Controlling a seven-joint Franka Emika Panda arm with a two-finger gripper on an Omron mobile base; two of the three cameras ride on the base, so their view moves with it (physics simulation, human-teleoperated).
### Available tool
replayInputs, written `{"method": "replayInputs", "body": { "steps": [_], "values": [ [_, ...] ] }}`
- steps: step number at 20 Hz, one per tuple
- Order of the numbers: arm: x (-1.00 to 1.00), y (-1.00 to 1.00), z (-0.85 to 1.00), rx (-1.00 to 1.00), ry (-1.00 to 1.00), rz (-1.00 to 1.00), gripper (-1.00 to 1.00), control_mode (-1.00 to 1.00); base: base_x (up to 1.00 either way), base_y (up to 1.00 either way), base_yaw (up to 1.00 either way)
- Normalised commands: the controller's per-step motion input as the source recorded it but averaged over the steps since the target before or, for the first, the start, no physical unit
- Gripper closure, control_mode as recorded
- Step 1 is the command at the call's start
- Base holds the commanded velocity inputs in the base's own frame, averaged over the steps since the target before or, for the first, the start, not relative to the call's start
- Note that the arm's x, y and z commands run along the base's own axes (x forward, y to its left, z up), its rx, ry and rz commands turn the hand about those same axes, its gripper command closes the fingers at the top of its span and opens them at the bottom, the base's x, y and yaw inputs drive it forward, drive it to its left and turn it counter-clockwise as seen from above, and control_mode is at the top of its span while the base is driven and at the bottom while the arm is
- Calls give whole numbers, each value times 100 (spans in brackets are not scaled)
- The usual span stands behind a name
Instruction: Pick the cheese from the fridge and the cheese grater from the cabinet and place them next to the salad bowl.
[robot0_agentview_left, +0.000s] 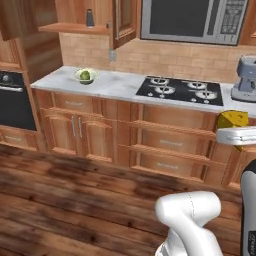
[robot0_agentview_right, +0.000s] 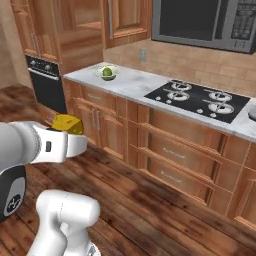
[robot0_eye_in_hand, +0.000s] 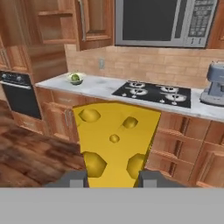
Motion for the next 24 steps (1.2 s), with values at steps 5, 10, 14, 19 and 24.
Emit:
{"method": "replayInputs", "body": {
  "steps": [5,10,14,19,24],
  "values": [
    [0,0,0,0,0,0,100,100,100,100,-33],
    [0,0,0,0,0,0,100,100,99,100,-33],
    [0,0,0,0,0,0,100,100,87,100,-33],
    [0,0,0,0,0,0,100,100,59,100,-32],
    [0,0,0,0,0,0,100,100,48,100,-29]
  ]
}}
